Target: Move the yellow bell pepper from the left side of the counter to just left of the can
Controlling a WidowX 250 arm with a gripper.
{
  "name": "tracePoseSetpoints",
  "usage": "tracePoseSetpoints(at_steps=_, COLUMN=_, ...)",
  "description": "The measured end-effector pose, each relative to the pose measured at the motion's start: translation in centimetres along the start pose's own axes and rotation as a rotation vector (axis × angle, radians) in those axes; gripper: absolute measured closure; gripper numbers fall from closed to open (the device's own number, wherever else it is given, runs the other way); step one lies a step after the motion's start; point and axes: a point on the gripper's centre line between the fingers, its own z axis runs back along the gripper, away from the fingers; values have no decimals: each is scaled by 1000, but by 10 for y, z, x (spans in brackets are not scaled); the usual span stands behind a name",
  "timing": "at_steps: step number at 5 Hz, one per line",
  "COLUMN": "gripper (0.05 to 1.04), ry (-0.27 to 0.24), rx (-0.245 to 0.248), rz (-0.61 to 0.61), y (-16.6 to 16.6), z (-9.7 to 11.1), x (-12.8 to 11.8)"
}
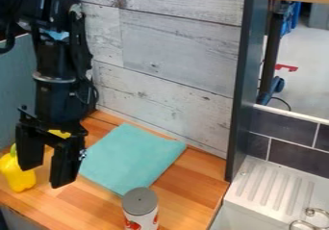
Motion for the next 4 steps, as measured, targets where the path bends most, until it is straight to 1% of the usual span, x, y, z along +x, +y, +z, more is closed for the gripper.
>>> tracePoseSetpoints(at_steps=1, gripper=82, ry=17, rx=-8, rz=-5, y=-1, z=-4, x=0)
tracePoseSetpoints(at_steps=2, gripper=82, ry=-42, rx=-35, rz=13, y=18, z=2, x=2)
tracePoseSetpoints(at_steps=3, gripper=82, ry=-137, rx=-34, rz=55, y=44, z=18, x=8)
tracePoseSetpoints(at_steps=4, gripper=82, ry=-190, rx=-18, rz=112, y=69, z=24, x=13)
